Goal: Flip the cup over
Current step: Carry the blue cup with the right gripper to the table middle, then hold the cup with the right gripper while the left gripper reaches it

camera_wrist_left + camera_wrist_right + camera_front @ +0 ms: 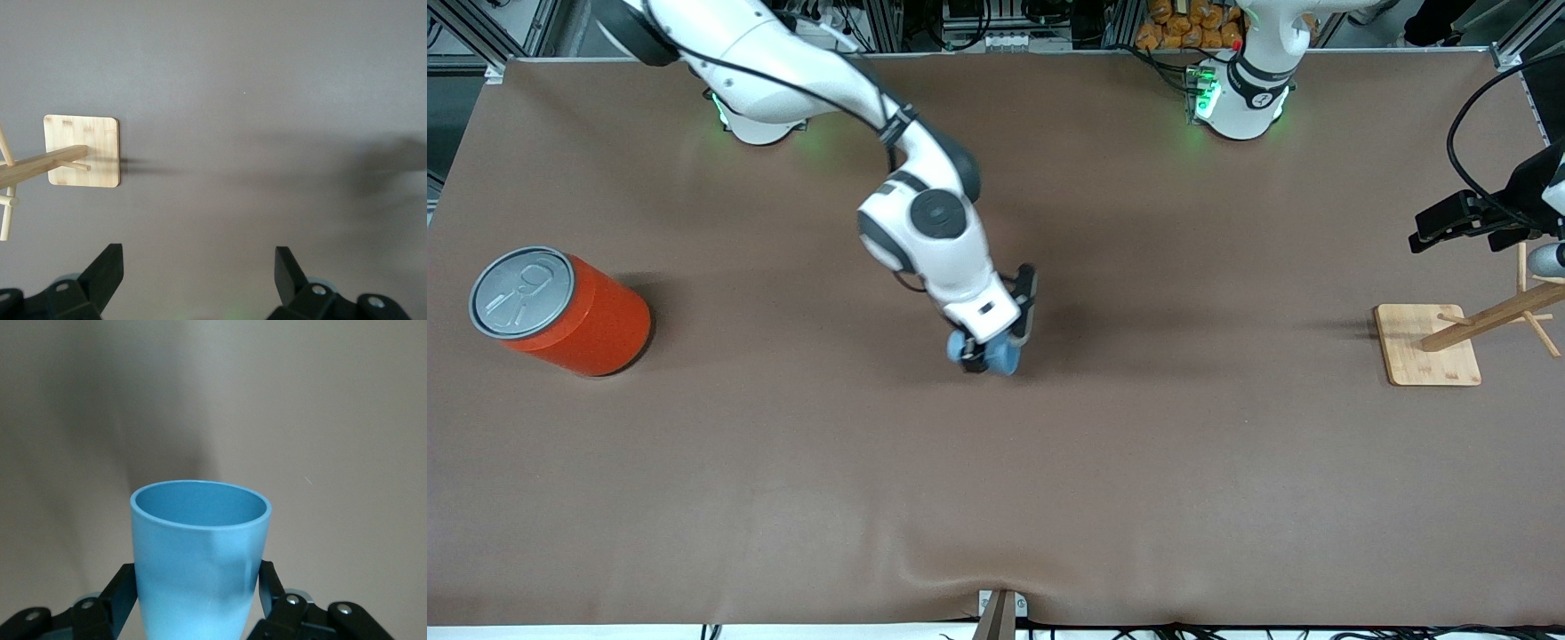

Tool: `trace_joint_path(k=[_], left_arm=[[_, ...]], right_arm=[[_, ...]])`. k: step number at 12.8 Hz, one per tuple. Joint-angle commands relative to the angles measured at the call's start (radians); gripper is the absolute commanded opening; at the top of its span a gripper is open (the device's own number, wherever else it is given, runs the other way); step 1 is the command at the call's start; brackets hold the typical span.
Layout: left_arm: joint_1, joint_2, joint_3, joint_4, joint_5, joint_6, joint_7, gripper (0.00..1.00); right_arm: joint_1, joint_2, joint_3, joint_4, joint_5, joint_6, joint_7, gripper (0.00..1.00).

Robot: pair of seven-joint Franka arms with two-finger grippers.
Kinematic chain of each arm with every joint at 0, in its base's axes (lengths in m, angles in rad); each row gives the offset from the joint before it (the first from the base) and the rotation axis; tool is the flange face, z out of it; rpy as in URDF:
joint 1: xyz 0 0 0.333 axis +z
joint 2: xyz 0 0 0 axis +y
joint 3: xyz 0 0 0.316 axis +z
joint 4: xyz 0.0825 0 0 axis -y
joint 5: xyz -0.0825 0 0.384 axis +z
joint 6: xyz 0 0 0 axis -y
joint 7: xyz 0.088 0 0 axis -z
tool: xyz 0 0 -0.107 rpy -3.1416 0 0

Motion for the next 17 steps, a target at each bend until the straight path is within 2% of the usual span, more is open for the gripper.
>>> trace_joint_path(k=[1, 6, 10, 13, 14, 15, 17], left_arm=[[0.007, 0.008, -0.001, 0.003, -0.017, 0.004, 0.004, 1.00], [0.007, 0.024, -0.001, 0.003, -0.017, 0.003, 0.005, 1.00], [0.007, 0.033, -0.003, 0.000, -0.018, 0.003, -0.002, 1.00], [-0.007, 0.082, -0.010, 0.000, -0.027, 0.006, -0.008, 1.00], [-0.008, 0.091, -0.012, 0.002, -0.055, 0.016, -0.011, 1.00], [-0.001, 0.096, -0.012, -0.001, -0.089, 0.029, -0.011, 1.00], [0.022, 0.148, -0.010, -0.005, -0.200, 0.033, 0.008, 1.00]], right_arm=[[0.081, 0.046, -0.007, 0.048, -0.056, -0.003, -0.016, 0.00], [0.136, 0.140, -0.009, 0.083, -0.080, -0.006, 0.028, 0.00], [0.162, 0.167, -0.009, 0.086, -0.105, -0.003, 0.076, 0.00], [0.165, 0.183, -0.009, 0.086, -0.116, -0.003, 0.126, 0.00], [0.165, 0.181, -0.009, 0.086, -0.117, -0.004, 0.125, 0.08], [0.164, 0.178, -0.009, 0.086, -0.117, -0.004, 0.125, 0.99], [0.156, 0.172, -0.006, 0.089, -0.116, -0.007, 0.125, 1.00]])
